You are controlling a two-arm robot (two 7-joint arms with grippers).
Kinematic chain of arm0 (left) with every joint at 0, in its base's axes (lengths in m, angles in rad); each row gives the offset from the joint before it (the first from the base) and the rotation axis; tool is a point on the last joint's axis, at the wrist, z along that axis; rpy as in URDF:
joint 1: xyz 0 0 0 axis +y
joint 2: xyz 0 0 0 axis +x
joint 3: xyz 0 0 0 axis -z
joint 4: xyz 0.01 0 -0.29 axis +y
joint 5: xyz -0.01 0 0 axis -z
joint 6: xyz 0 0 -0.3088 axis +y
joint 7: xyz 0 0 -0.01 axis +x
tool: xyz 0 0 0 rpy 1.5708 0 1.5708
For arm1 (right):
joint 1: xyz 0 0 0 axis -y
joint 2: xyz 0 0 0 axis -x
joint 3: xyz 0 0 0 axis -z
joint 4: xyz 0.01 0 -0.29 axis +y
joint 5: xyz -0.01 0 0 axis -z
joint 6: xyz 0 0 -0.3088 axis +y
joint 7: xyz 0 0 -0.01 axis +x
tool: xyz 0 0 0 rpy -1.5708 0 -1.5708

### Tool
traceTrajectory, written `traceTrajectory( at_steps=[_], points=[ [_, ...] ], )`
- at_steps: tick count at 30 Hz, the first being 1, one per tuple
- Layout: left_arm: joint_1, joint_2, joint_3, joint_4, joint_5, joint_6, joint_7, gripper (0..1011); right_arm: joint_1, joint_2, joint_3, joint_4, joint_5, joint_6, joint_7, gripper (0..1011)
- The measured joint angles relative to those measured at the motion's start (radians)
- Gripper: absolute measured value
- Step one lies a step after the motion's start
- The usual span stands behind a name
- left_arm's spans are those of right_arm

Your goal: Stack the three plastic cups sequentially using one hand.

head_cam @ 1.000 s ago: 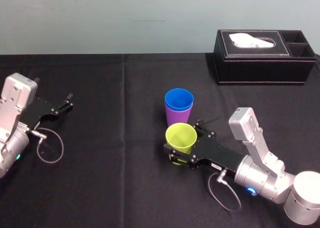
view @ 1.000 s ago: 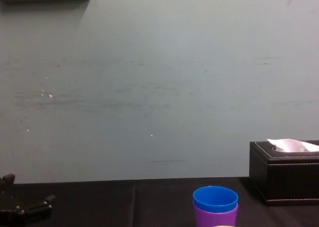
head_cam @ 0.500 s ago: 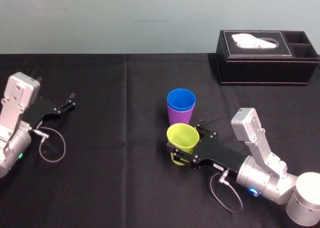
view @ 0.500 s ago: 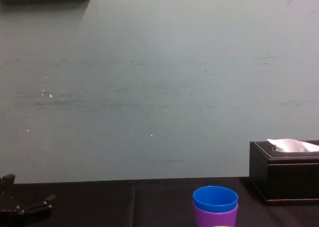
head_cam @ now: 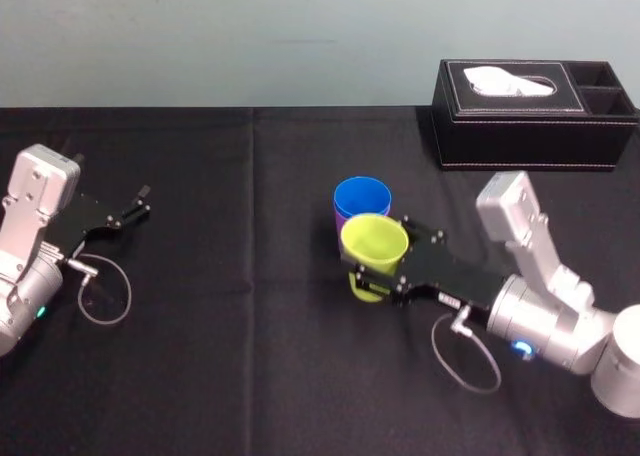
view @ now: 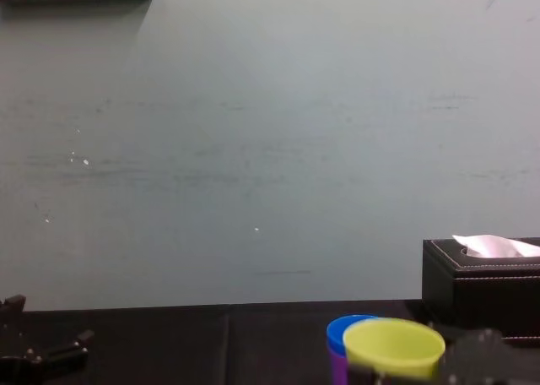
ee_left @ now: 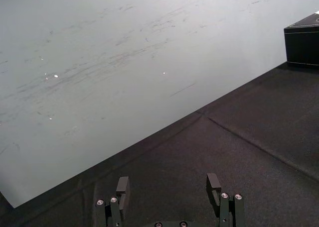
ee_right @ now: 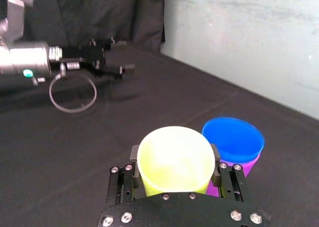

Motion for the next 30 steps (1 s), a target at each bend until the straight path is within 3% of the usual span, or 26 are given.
traceTrajectory(
  at_steps=[5,13,30],
  points=[
    [0.0,0.0,0.0,0.0,0.0,0.0,0.0,1011,0.023,0.02,0.018,-0.052,0.048,0.054,0.008,754],
    [0.0,0.0,0.0,0.0,0.0,0.0,0.0,1011,0.084,0.032,0.03,-0.066,0.104,0.11,0.009,754],
    [0.0,0.0,0.0,0.0,0.0,0.0,0.0,1011,0.232,-0.017,-0.022,0.063,0.095,0.12,-0.018,754]
  ],
)
